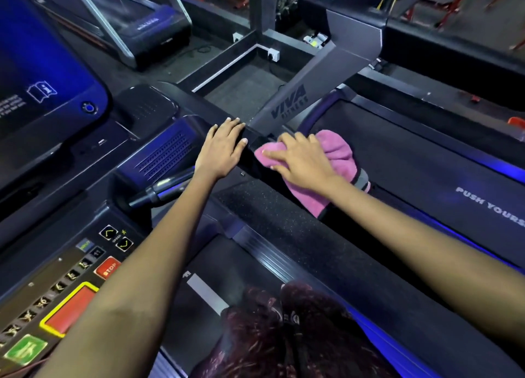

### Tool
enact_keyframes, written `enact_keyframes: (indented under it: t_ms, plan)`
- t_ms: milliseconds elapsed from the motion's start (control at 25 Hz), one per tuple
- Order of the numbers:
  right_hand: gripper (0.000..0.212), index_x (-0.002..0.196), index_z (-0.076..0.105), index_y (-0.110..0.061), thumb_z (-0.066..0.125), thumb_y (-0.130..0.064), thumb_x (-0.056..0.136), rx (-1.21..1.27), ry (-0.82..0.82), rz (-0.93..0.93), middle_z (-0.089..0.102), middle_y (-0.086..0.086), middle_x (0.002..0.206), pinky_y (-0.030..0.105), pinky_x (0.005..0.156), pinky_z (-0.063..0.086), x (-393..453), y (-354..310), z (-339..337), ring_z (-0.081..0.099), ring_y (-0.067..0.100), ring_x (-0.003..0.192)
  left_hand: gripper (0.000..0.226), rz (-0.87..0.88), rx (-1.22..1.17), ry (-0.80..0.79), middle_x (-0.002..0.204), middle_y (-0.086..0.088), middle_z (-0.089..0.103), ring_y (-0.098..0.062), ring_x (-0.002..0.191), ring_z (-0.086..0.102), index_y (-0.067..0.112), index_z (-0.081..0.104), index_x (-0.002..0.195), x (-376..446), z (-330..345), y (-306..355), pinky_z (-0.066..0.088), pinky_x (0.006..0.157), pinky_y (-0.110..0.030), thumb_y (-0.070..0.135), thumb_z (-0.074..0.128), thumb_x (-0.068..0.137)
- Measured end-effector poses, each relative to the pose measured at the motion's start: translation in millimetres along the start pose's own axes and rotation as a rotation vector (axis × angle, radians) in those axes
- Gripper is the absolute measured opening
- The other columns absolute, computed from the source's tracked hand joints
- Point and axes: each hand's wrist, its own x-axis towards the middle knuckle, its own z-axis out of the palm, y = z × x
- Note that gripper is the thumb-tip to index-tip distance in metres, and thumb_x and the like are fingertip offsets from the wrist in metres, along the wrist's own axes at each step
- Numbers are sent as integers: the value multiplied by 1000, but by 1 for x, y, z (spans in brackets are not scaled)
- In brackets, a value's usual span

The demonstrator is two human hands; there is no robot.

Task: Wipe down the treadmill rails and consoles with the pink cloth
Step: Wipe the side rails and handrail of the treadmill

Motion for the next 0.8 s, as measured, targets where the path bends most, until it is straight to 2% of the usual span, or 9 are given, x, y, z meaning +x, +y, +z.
enact_keyframes:
  t_ms: [120,200,280,400,480,680,800]
  plan:
    - [38,131,48,-41,44,-46,93,73,-48,-130,49,3,120,38,85,34,-19,25,-3,45,24,107,45,11,24,10,149,-7,35,-22,141,23,9,38,140,1,2,-1,15,114,-40,29,37,99]
    - [37,129,51,-42,48,-46,92,237,-122,-67,51,2,114,37,84,37,-16,36,-6,49,22,102,45,11,20,11,148,-7,35,-23,141,24,8,38,139,2,2,-2,16,114,-41,29,37,99]
    - [37,128,52,-41,50,-45,91,315,-108,68,53,4,106,38,81,41,-6,31,-7,53,25,99,45,11,8,18,148,-8,35,-24,141,24,8,39,139,2,2,-1,16,114,-42,29,37,99]
    - [37,130,50,-39,43,-46,94,77,-29,146,51,7,112,41,84,38,-2,7,-7,51,28,104,44,10,7,40,147,-9,37,-25,141,25,8,41,137,1,5,-2,18,113,-43,30,37,99]
    - [38,130,51,-36,41,-46,95,-17,-44,153,50,8,116,41,85,37,-7,-4,-11,49,29,106,43,21,21,57,144,-10,40,-26,139,29,8,43,134,2,5,-2,21,111,-43,30,39,98]
    - [30,113,63,-23,48,-39,93,-107,-127,339,54,9,112,38,81,37,-17,-33,-25,54,29,102,45,23,62,22,127,-14,51,-32,119,43,7,51,117,11,-3,2,29,98,-44,43,39,92]
    - [23,108,64,-22,51,-30,92,-92,-136,513,56,10,112,38,85,38,-28,-66,-34,55,31,101,56,43,138,-55,127,-16,47,-35,117,41,4,47,119,17,-13,6,31,95,-46,53,39,92]
